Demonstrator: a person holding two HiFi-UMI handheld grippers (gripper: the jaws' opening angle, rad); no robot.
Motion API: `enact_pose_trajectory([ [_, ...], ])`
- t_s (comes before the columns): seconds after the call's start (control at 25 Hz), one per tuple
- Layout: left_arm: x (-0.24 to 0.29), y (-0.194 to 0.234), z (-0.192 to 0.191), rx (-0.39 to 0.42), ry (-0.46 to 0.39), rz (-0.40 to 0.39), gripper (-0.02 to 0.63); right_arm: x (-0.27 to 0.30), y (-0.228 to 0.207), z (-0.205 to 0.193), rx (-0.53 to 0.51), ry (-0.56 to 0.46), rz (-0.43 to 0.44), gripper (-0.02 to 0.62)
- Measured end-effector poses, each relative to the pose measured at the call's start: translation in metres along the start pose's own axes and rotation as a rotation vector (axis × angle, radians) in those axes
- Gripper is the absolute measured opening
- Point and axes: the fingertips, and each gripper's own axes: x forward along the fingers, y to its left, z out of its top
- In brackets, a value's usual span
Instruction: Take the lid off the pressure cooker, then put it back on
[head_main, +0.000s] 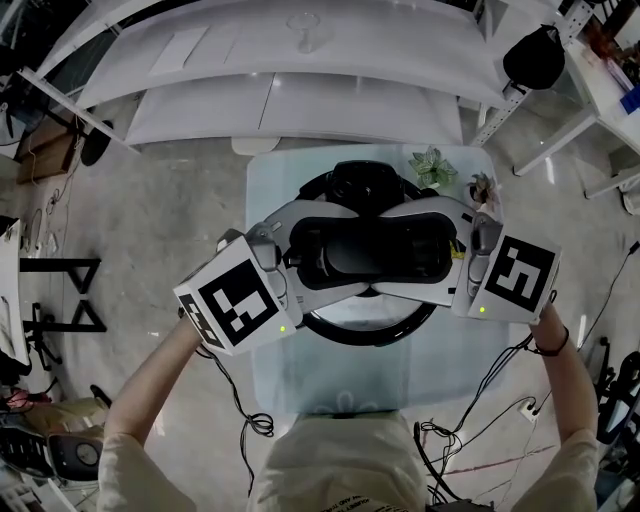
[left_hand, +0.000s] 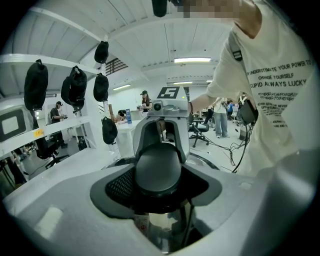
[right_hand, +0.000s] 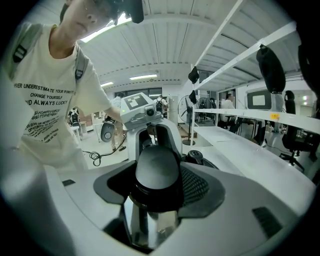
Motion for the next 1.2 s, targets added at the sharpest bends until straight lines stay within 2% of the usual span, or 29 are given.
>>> enact_pose_trajectory([
  [0.28, 0.000, 0.000, -0.001, 0.002, 0.040, -0.010, 0.287, 0.000, 0.000, 0.000, 0.008, 0.020, -0.005, 0.273],
  [0.56, 0.000, -0.001, -0.001, 0.013, 0.046, -0.006, 0.287, 0.000, 0.001, 0.000, -0.003, 0.032, -0.008, 0.273],
  [0.96, -0.003, 0.000, 0.006, -0.004, 0.024, -0.002, 0.287, -0.003, 0.001, 0.006, 0.020, 0.033, -0.001, 0.273],
  [1.2, -0.016, 0.004, 0.016, -0.024, -0.002, 0.027, 0.287, -0.003, 0.001, 0.023, -0.010, 0.038, 0.023, 0.273],
])
